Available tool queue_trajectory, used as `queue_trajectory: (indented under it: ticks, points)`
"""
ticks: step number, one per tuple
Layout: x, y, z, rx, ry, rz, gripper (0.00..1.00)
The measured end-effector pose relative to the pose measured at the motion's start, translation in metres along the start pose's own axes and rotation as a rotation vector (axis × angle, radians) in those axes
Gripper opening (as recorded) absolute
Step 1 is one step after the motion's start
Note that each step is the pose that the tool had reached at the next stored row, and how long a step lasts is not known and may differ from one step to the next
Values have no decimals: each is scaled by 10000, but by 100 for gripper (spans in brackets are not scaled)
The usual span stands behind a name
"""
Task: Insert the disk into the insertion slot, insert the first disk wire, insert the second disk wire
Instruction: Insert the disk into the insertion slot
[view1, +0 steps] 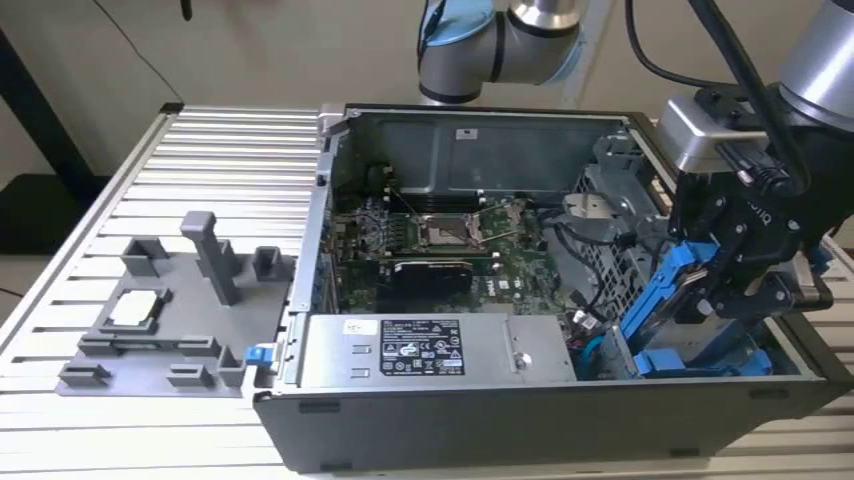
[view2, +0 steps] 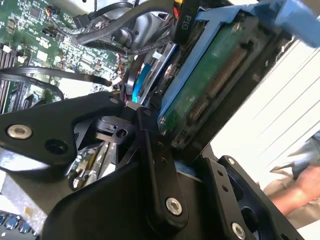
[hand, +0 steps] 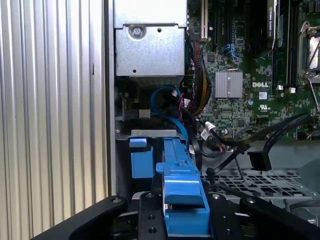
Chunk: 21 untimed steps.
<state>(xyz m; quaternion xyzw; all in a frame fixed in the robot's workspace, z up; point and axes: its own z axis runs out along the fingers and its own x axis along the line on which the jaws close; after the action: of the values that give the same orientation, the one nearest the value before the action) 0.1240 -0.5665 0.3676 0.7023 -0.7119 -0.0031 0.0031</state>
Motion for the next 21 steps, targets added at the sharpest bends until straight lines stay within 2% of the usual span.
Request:
queue_trajectory:
  ticks: [2,4,5,8,15,21]
  points:
    - [0,0,1,-1,2,0,46]
    - [0,1,3,-1,-1,1,46]
    - [0,1,3,-2,-1,1,53]
    - [0,1,-4,-4,2,2,53]
    - [-2,2,-128,-2,14,2,53]
    - [-7,3,-219,106,15,2,53]
